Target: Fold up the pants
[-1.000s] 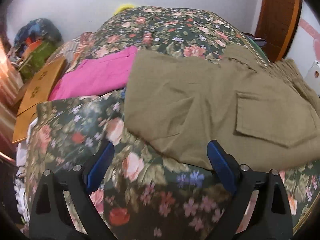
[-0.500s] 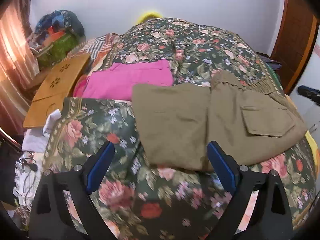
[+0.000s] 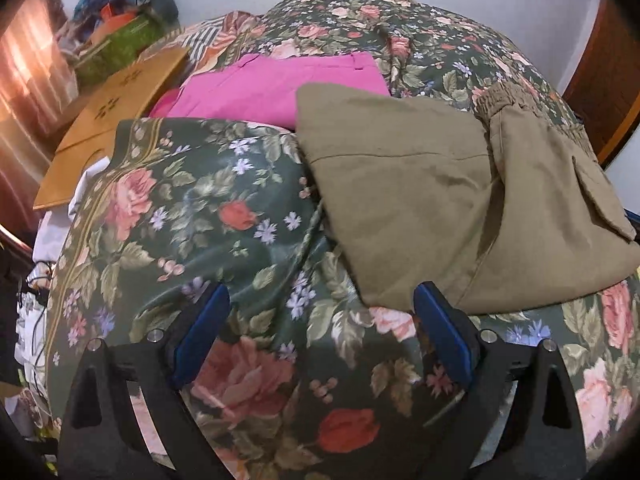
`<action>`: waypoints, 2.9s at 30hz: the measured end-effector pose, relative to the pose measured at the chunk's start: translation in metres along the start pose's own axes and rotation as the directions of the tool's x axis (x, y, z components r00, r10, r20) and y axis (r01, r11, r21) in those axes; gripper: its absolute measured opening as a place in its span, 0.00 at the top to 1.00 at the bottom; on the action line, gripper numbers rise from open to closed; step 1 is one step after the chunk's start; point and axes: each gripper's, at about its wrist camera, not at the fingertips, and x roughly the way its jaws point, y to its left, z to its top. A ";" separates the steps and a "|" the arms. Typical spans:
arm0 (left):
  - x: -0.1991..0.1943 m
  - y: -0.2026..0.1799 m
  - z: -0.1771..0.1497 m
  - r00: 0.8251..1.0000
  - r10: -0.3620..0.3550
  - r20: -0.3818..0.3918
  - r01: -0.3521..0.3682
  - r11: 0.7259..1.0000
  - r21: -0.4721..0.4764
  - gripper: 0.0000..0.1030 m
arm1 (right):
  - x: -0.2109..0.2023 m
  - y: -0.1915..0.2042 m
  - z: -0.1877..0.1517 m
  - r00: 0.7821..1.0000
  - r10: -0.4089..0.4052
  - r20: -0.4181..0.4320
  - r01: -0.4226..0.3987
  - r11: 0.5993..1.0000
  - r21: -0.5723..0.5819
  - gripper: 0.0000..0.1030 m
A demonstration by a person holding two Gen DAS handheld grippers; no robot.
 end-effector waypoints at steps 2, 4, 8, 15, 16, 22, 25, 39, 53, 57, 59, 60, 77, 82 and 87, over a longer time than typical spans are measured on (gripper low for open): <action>-0.012 0.002 0.007 0.999 0.023 0.034 -0.023 1.000 0.005 0.08 | -0.008 0.002 0.001 1.000 -0.021 0.007 0.021 1.000 -0.022 0.46; -0.024 0.000 0.018 0.997 0.009 0.080 -0.010 1.000 0.008 0.08 | -0.016 0.007 0.005 0.999 -0.050 0.017 0.051 0.997 -0.062 0.46; -0.034 -0.011 0.047 0.989 -0.033 0.146 0.028 0.999 0.035 0.08 | -0.025 0.011 0.020 0.996 -0.067 0.062 0.073 0.993 -0.098 0.46; 0.015 -0.028 0.101 0.990 0.009 0.139 -0.025 0.993 0.114 0.08 | -0.007 0.017 0.054 0.993 -0.063 0.100 0.076 0.988 -0.135 0.46; 0.029 -0.027 0.106 0.993 0.024 0.116 -0.038 0.992 0.118 0.08 | -0.001 0.018 0.058 0.994 -0.057 0.089 0.070 0.987 -0.142 0.46; 0.066 -0.003 0.108 0.994 0.080 0.075 -0.086 0.994 0.074 0.08 | 0.045 0.019 0.060 0.999 -0.050 -0.014 0.047 0.987 -0.154 0.46; 0.071 0.019 0.110 0.992 0.107 0.070 -0.107 0.994 0.006 0.08 | 0.049 0.019 0.053 0.999 -0.046 -0.002 0.045 0.986 -0.163 0.46; 0.015 0.048 0.075 0.996 -0.020 0.089 0.026 0.997 -0.072 0.08 | 0.002 0.018 0.058 0.991 -0.114 0.074 0.122 0.985 -0.124 0.41; 0.040 0.020 0.020 0.960 -0.273 -0.057 0.262 0.953 -0.151 0.08 | 0.011 0.010 0.026 0.998 -0.052 -0.026 0.050 0.997 -0.056 0.30; 0.042 0.015 0.023 0.961 -0.270 -0.057 0.260 0.955 -0.141 0.08 | 0.023 0.007 0.020 0.999 -0.023 -0.041 0.022 0.999 -0.042 0.30; 0.045 0.013 0.028 0.959 -0.277 -0.062 0.267 0.955 -0.133 0.10 | 0.028 0.003 0.021 0.999 0.007 -0.047 -0.008 1.000 -0.015 0.30; 0.046 0.012 0.031 0.955 -0.290 -0.062 0.280 0.951 -0.132 0.12 | 0.031 0.001 0.022 0.998 0.019 -0.052 -0.019 1.000 -0.005 0.30; 0.075 -0.004 0.073 0.922 -0.385 -0.053 0.375 0.917 -0.133 0.22 | 0.067 -0.017 0.043 0.978 0.171 -0.120 -0.170 0.985 0.021 0.35; 0.075 -0.004 0.076 0.916 -0.398 -0.050 0.388 0.912 -0.132 0.42 | 0.069 -0.016 0.046 0.975 0.187 -0.118 -0.187 0.982 0.011 0.40; 0.068 -0.002 0.076 0.924 -0.381 -0.046 0.372 0.918 -0.136 0.59 | 0.069 -0.014 0.050 0.978 0.179 -0.104 -0.179 0.984 0.006 0.53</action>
